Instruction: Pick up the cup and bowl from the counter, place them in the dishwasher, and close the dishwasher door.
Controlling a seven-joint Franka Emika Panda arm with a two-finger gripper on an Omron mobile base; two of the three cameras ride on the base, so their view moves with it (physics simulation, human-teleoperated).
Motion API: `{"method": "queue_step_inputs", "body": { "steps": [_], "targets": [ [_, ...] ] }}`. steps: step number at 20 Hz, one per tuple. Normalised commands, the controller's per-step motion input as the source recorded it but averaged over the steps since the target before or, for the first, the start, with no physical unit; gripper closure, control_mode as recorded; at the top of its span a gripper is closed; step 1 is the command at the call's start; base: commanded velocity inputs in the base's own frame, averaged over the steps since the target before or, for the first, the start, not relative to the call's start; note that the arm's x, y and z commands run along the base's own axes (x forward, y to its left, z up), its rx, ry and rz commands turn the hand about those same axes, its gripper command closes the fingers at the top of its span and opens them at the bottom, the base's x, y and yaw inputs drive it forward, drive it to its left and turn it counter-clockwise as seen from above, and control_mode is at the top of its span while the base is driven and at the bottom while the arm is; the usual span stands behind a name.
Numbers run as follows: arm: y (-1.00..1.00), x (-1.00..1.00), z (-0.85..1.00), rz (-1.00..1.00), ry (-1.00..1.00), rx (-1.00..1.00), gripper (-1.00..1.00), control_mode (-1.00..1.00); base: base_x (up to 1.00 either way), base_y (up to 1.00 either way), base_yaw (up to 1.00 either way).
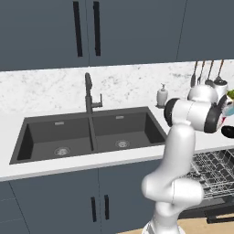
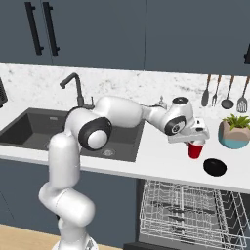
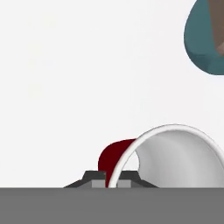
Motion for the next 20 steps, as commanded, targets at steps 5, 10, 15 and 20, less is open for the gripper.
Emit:
{"method": "queue_step_inputs", "body": {
  "steps": [5,10,15,20],
  "targets": [
    [0.39,-1.00,0.86,0.06,-0.11,0.01,1.00,-1.00,0.00,0.00,0.00],
    [0.40,-1.00,0.60,0.10,-0.01,0.16,1.00,-1.00,0.00,0.00,0.00],
    [0.35,-1.00,0.41,0.09,0.00,0.25,1.00,-1.00,0.00,0.00,0.00],
    [0.01,-1.00,0.02,0.09,0.00,0.44,1.00,-1.00,0.00,0.00,0.00]
  ]
}}
